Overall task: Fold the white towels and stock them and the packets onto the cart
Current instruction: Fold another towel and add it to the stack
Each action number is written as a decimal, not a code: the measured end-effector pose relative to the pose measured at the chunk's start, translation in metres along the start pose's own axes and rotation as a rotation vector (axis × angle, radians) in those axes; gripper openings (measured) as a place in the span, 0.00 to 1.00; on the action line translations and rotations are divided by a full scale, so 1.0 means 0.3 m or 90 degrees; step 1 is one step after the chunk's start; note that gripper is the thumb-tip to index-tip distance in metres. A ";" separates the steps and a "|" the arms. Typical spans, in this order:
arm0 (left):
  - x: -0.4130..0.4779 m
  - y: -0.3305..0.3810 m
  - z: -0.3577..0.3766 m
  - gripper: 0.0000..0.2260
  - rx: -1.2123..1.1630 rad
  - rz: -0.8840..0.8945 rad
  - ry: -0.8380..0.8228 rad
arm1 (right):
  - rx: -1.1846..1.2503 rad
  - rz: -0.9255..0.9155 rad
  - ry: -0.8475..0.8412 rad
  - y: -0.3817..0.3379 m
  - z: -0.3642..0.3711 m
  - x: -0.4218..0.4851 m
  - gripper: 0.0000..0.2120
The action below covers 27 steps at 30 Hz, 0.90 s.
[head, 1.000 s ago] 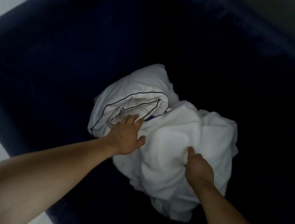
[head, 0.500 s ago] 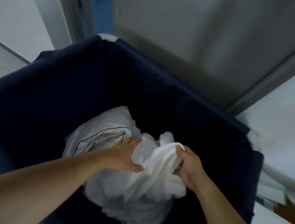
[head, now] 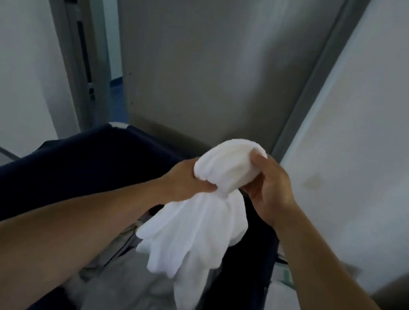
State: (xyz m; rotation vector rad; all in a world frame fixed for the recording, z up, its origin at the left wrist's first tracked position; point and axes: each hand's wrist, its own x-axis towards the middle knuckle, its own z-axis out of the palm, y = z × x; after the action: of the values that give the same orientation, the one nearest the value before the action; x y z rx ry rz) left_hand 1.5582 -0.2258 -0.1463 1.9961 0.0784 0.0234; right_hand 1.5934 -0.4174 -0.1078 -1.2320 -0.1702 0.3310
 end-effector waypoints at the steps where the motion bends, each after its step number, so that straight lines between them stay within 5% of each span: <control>1: -0.002 0.066 0.011 0.23 -0.014 0.004 0.016 | -0.042 -0.046 -0.006 -0.043 -0.025 -0.032 0.15; 6: -0.002 0.418 0.072 0.18 -0.135 0.051 0.072 | -0.287 -0.129 0.027 -0.184 -0.225 -0.168 0.38; 12: -0.030 0.750 0.242 0.16 -0.223 0.170 -0.040 | -0.331 -0.127 0.057 -0.333 -0.469 -0.310 0.48; 14: -0.032 0.796 0.319 0.16 -0.236 0.184 -0.081 | -0.293 -0.123 0.068 -0.380 -0.538 -0.356 0.46; 18: -0.017 0.830 0.467 0.18 -0.244 0.203 -0.164 | -0.240 -0.074 0.068 -0.443 -0.634 -0.482 0.24; 22: -0.002 0.853 0.575 0.16 -0.247 0.219 -0.244 | -0.195 -0.073 0.265 -0.459 -0.722 -0.553 0.26; 24: 0.004 0.855 0.628 0.18 -0.253 0.221 -0.269 | -0.344 -0.100 0.392 -0.463 -0.777 -0.583 0.41; 27: 0.004 0.843 0.700 0.21 -0.264 0.217 -0.313 | -0.702 -0.058 0.420 -0.458 -0.852 -0.637 0.52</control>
State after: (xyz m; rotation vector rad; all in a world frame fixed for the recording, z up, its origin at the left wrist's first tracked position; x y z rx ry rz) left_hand 1.5817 -0.5209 -0.0031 1.5320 -0.5402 -0.2147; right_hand 1.5131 -0.7510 -0.0522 -2.3404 0.2023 -0.3267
